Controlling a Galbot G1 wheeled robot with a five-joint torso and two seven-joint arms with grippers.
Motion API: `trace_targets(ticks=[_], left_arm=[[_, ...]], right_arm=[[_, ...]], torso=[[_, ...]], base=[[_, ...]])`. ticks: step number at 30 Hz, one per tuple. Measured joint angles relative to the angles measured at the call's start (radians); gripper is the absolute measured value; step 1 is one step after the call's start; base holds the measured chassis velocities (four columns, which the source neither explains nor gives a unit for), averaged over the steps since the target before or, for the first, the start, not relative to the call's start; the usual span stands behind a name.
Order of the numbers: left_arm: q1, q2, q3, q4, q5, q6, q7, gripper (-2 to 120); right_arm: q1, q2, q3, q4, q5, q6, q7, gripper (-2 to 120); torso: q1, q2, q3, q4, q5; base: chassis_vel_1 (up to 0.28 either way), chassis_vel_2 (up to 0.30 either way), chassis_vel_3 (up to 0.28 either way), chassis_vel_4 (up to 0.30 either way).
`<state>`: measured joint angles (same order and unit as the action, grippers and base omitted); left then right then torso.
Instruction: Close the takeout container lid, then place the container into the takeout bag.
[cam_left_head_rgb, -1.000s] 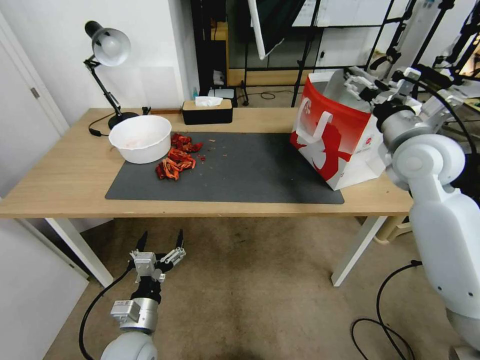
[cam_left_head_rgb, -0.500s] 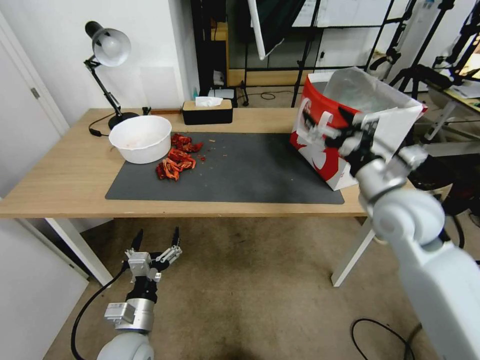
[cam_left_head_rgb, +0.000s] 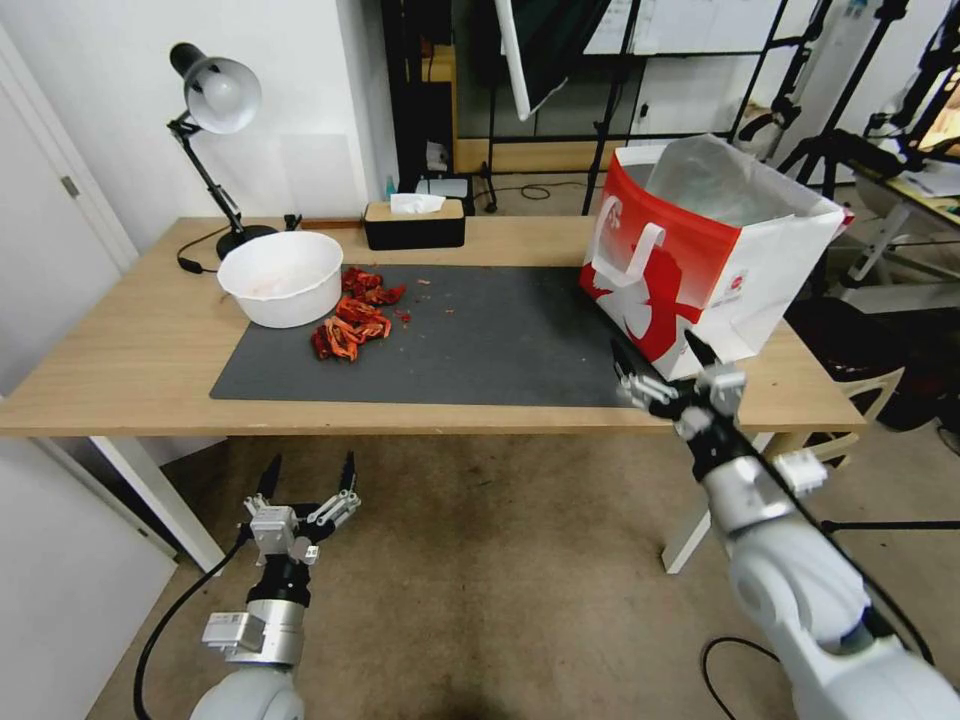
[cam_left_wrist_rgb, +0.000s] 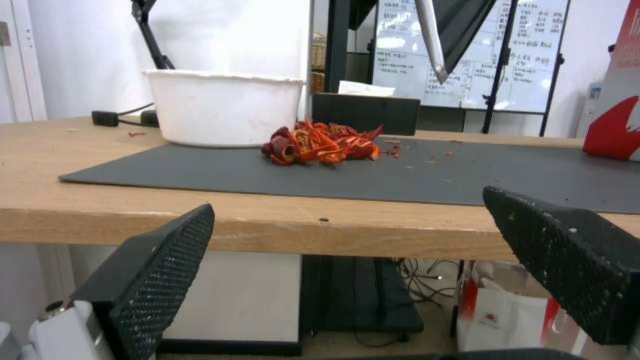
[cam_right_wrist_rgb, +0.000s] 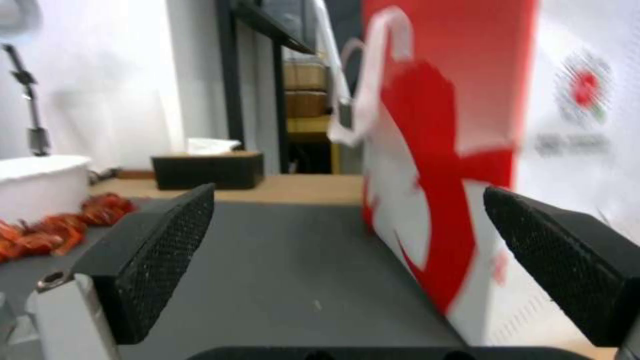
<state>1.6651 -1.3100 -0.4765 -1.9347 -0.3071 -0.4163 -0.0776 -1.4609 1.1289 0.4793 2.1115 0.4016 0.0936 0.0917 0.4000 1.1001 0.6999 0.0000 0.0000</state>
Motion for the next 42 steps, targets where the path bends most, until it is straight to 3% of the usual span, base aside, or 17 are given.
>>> trace_targets(ticks=[21, 42], left_arm=[[0.017, -0.002, -0.002, -0.01, 0.004, -0.011, 0.046, 100], [0.011, 0.0, 0.004, -0.002, 0.019, -0.008, 0.045, 100]], right_arm=[[-0.157, 0.086, -0.058, -0.122, -0.048, 0.184, 0.067, 100], [-0.165, 0.095, -0.06, -0.129, -0.017, 0.186, 0.064, 100]], torso=[[0.0, 0.0, 0.0, 0.0, 0.0001], [0.0, 0.0, 0.0, 0.0, 0.0]], base=[[0.0, 0.0, 0.0, 0.0], [0.0, 0.0, 0.0, 0.0]])
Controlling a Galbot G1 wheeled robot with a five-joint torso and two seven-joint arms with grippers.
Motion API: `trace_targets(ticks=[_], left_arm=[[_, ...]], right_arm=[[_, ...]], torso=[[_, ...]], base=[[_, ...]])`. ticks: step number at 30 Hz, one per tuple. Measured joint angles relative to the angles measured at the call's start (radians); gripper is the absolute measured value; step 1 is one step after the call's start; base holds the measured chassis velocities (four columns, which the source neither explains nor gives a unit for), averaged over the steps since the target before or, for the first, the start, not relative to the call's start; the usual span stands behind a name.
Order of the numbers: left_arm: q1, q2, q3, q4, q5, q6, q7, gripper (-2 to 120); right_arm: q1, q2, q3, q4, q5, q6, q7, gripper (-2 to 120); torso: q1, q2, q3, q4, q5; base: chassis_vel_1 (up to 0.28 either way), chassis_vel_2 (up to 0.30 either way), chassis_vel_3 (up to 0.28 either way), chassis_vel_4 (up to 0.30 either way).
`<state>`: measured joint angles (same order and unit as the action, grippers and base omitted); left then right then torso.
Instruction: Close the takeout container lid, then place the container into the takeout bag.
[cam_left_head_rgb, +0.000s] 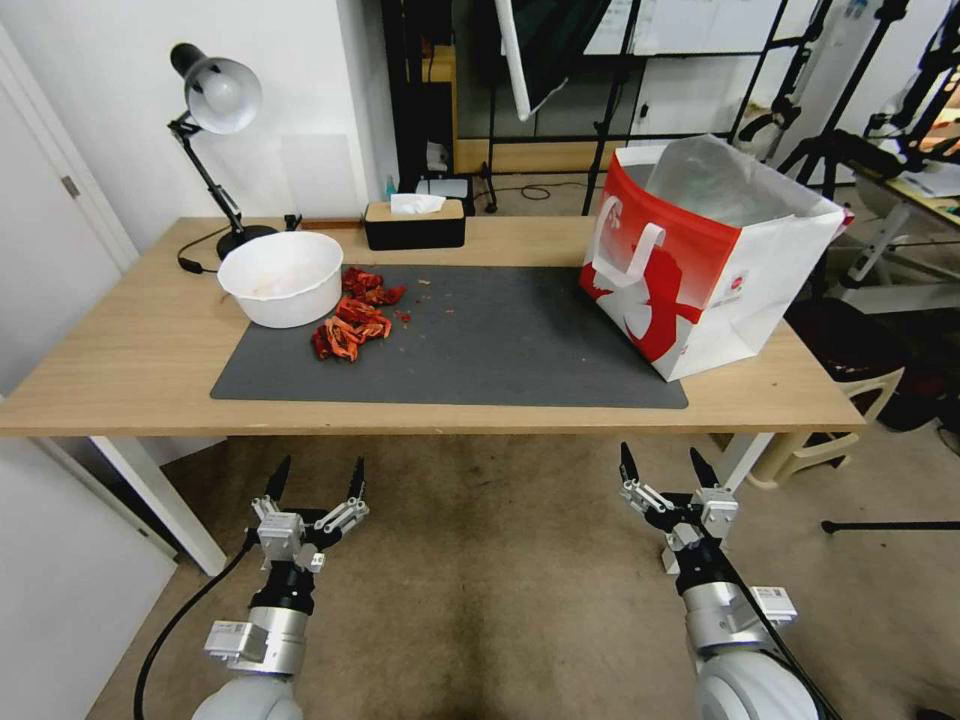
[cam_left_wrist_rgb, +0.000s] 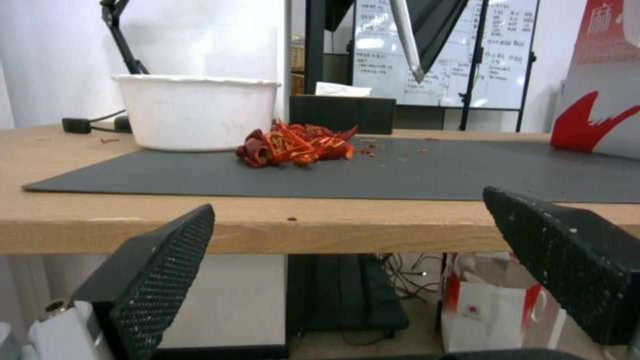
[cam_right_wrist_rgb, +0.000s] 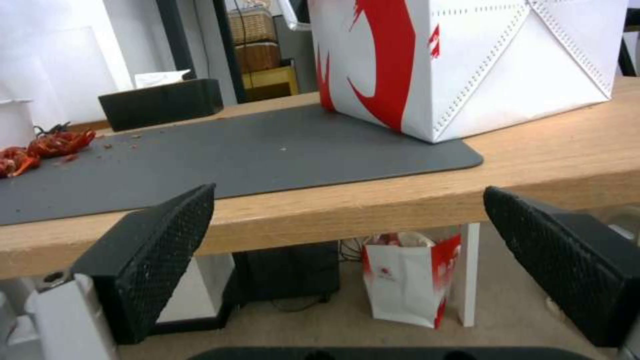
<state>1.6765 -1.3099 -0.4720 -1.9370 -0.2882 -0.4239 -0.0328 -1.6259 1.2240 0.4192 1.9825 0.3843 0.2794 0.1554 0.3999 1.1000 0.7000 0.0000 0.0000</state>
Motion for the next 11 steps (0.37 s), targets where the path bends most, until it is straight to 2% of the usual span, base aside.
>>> trace_targets(ticks=[11], left_arm=[[0.0, 0.0, 0.0, 0.0, 0.0, 0.001, -0.001, 100]], right_arm=[[0.001, -0.001, 0.0, 0.0, 0.0, -0.001, -0.001, 100]], torso=[[0.0, 0.0, 0.0, 0.0, 0.0]], base=[[0.0, 0.0, 0.0, 0.0]])
